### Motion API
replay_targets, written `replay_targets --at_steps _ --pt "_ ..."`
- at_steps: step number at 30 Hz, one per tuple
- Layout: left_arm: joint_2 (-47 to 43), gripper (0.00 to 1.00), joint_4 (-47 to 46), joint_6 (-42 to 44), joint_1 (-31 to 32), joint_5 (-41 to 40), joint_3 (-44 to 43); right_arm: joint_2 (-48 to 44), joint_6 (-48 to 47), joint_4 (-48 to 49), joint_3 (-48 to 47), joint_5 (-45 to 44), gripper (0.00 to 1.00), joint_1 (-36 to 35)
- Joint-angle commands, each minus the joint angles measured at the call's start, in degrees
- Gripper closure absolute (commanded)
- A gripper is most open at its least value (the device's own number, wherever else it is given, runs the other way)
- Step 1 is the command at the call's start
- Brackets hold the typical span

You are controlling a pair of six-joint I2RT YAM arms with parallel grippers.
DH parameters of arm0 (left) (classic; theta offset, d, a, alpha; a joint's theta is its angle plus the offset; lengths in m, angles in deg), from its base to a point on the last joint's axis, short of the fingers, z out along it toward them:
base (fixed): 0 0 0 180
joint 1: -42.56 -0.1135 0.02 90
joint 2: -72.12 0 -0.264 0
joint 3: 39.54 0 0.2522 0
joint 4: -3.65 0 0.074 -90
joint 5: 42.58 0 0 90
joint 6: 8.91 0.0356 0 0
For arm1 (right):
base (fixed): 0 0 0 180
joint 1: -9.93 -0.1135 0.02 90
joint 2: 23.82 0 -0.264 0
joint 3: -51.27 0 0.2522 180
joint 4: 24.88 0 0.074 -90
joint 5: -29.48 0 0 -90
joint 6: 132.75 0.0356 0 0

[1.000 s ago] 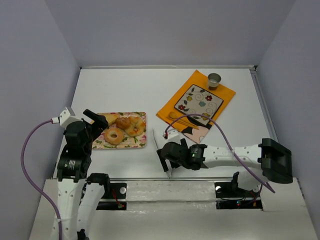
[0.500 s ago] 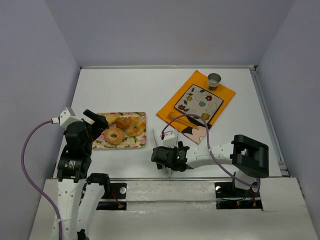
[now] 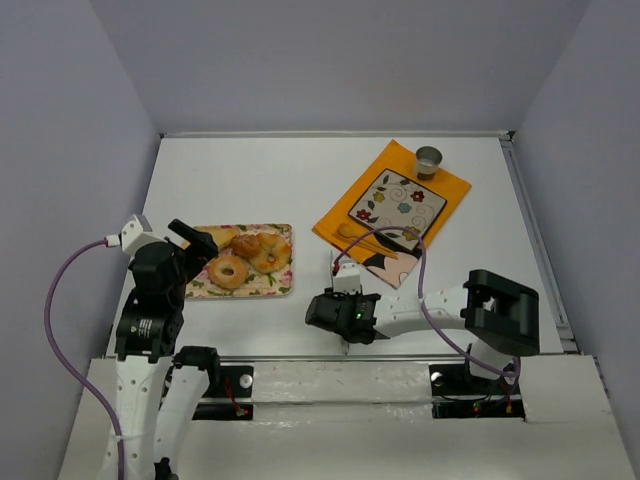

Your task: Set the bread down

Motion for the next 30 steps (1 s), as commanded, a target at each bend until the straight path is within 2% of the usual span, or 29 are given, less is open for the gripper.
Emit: replay_targets --at_steps 1,7,10,14,19,23,30 --pt "0.7 0.01 -1.0 1.0 0.1 1.0 0.3 -4.4 -4.4 0.5 -0.9 -4.4 0.58 0.2" --pt "1.1 0.01 -1.2 1.0 0.1 1.3 0.4 -15.6 -21.4 1.6 -4.0 -6.6 0.59 0.2" --pt "1.5 0.01 -1.3 1.1 0.1 1.6 0.4 -19.9 -27.9 5.3 -4.0 -4.1 0.58 0.2" --pt "1.8 0.01 -1.3 1.0 0.1 1.6 0.5 -24.0 -36.1 9.9 -4.1 7.4 0.55 0.2" --pt "2.5 0.01 -1.4 1.0 0.1 1.7 0.6 -22.2 -43.8 15.6 -4.8 22.1 0.55 0.2" --pt "2.9 0.01 -1.3 1.0 0.1 1.8 0.5 -16.4 -42.7 16.5 -9.3 28.3 0.55 0.2" --pt "2.8 0.01 -1.4 1.0 0.1 1.9 0.6 -7.3 -29.6 17.2 -14.9 22.7 0.53 0.2"
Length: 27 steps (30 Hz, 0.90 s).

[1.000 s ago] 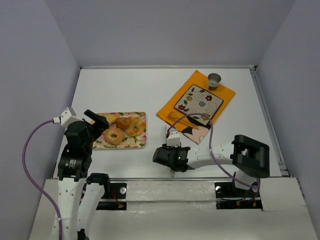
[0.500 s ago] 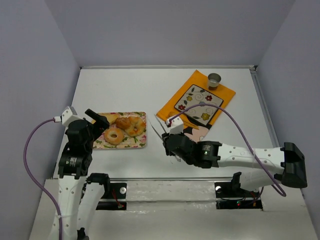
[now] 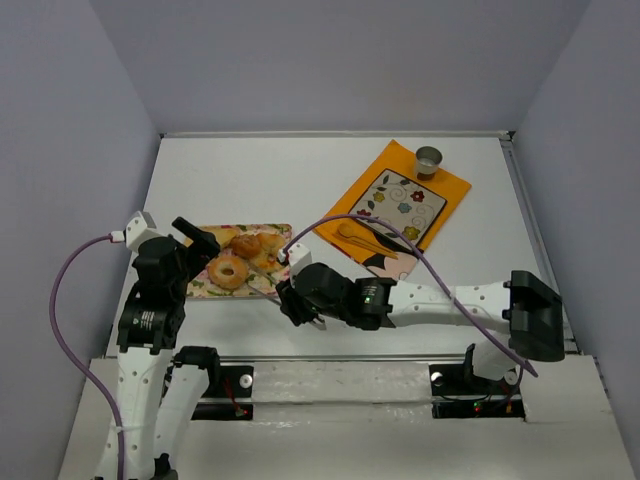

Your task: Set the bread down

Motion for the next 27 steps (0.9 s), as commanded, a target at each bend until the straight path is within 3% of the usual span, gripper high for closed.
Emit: replay_targets --at_steps 1,19,27 --pt "0.2 0.01 -1.4 1.0 0.1 1.0 0.7 3.4 9.3 4.1 -4.6 -3.6 0.52 0.0" --pt "-1.0 0.01 -1.7 1.2 0.1 1.7 0.8 11.9 22.4 4.3 -8.9 -5.4 0.43 0.0" --pt "-1.2 0.01 -1.8 1.3 0.1 1.9 0.8 14.4 24.7 4.4 -10.9 -3.1 0.45 0.0"
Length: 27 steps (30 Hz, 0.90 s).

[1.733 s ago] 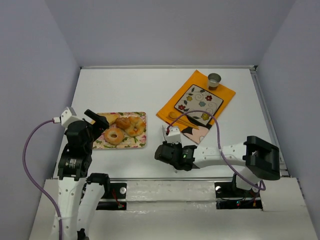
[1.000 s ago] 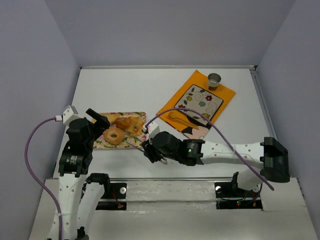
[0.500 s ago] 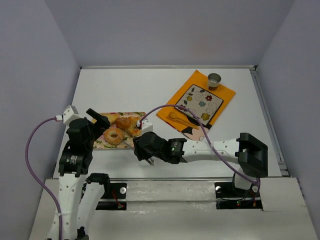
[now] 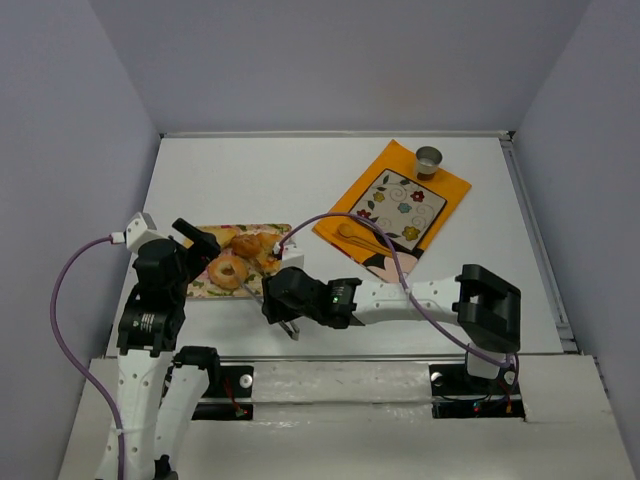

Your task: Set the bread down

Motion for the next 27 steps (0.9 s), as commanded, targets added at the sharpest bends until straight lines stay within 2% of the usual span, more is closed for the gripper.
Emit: replay_targets --at_steps 1,10,27 --pt "-0.3 0.01 -1.7 1.3 0.1 1.4 0.5 1.5 2.5 3.4 -4.2 1.7 0.46 0.0" --pt "-0.6 0.01 -2.0 1.6 0.1 2.1 0.5 -0.9 2.6 6.0 -2.5 5.1 0.46 0.0" --pt "-0.1 0.01 -2.0 1.6 0.1 2.2 0.6 0.7 6.0 6.3 -2.0 -1.2 0.43 0.0"
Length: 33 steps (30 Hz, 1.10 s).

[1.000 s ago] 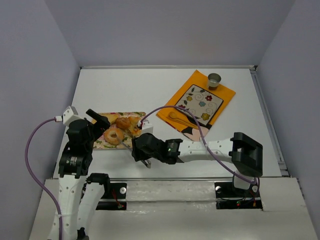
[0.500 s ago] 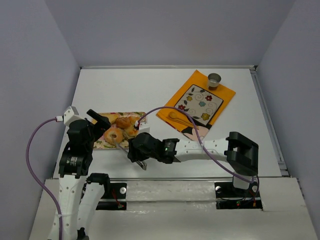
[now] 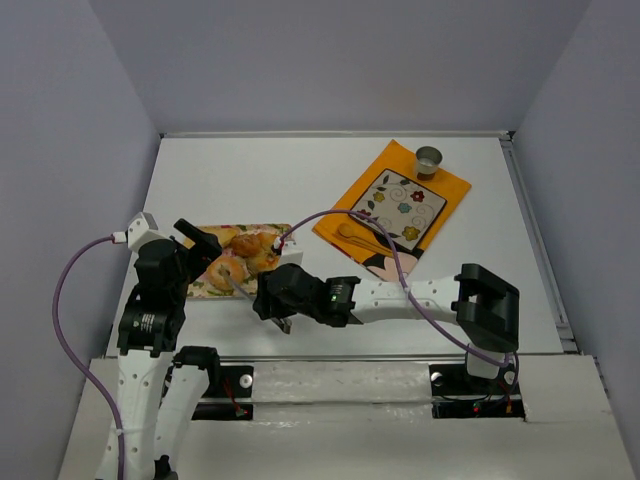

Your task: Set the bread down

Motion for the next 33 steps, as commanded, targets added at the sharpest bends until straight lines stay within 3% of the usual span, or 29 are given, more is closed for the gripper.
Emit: replay_targets --at_steps 1,12,15,25,29,33 --pt "0.1 0.01 -1.9 1.4 0.1 1.0 0.3 0.2 1.5 3.6 -0.7 -2.3 0.43 0.5" --pt "-0.4 0.01 -1.8 1.1 0.1 0.9 0.3 5.6 0.5 3.8 -4.9 -1.3 0.44 1.0" --pt "-0.7 0.01 -1.8 1.1 0.1 0.9 0.4 6.9 0.5 3.7 -5.4 -1.4 0.48 1.0" --pt "-1.4 0.01 -1.8 1.0 0.1 0.7 0.4 6.6 -1.7 3.9 -6.6 -0.4 0.72 1.0" --pt "-1.3 0.01 -1.7 0.8 0.1 0.5 0.4 2.7 -4.7 5.1 -4.2 -0.9 0.93 1.0" --pt "-1.4 0.01 -1.7 0.8 0.1 0.3 0.4 -2.2 -7.6 10.1 -1.3 0.1 0.93 1.0"
